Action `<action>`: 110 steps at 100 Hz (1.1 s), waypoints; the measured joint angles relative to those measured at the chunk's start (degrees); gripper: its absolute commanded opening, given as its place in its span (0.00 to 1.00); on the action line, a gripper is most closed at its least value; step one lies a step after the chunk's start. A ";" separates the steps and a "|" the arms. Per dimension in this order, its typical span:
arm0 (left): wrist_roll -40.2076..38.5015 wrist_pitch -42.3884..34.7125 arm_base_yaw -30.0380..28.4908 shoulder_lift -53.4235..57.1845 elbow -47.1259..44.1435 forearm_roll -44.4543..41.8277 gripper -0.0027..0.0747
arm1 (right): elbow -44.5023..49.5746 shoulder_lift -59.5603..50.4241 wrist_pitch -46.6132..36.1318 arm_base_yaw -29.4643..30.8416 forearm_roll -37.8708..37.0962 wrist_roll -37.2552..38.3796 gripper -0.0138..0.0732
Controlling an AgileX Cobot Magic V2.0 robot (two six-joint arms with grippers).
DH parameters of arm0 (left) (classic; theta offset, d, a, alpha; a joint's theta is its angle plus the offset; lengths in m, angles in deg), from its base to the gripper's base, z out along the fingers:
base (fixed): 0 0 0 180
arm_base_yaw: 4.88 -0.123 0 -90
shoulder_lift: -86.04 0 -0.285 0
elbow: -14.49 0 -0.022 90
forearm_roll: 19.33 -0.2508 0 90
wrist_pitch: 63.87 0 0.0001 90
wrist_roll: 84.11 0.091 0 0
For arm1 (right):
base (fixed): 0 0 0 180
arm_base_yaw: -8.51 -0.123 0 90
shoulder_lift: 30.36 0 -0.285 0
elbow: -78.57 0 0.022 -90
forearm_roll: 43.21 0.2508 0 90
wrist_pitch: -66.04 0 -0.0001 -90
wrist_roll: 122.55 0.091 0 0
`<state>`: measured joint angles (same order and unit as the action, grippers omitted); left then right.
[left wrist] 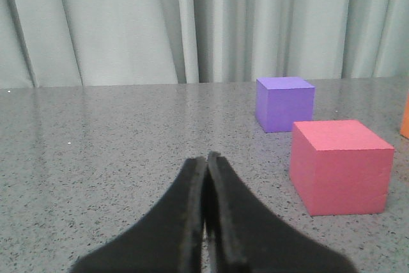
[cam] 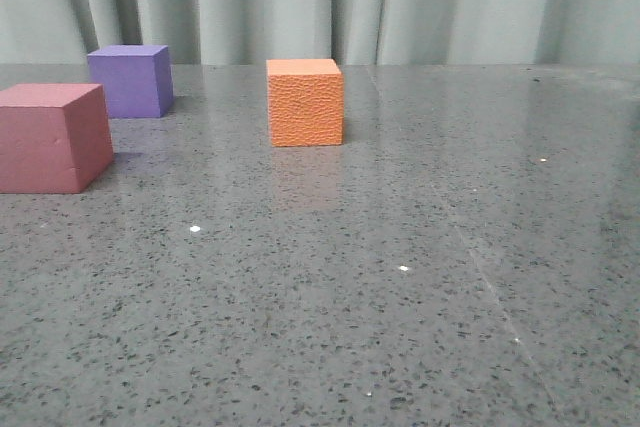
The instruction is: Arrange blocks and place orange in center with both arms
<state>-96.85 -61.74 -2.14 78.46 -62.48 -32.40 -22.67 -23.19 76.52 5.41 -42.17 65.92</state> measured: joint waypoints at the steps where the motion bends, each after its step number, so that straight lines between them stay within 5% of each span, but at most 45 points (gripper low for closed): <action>1: 0.00 0.00 0.00 0.00 0.00 0.00 0.01 | 0.00 0.00 0.00 0.00 0.00 0.00 0.08; 63: 0.00 -0.10 0.00 0.00 0.00 0.00 0.01 | 0.00 0.00 0.00 0.00 0.00 0.00 0.08; 86: 0.00 -6.09 0.00 0.00 0.23 4.73 0.01 | 0.00 0.00 0.00 0.00 0.00 0.00 0.08; 110: 0.00 9.35 0.00 -3.25 14.79 8.45 0.01 | 0.00 0.00 0.00 0.00 0.00 0.00 0.08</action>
<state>-96.85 -52.39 -2.14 75.22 -47.69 -23.94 -22.67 -23.19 76.52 5.41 -42.17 65.92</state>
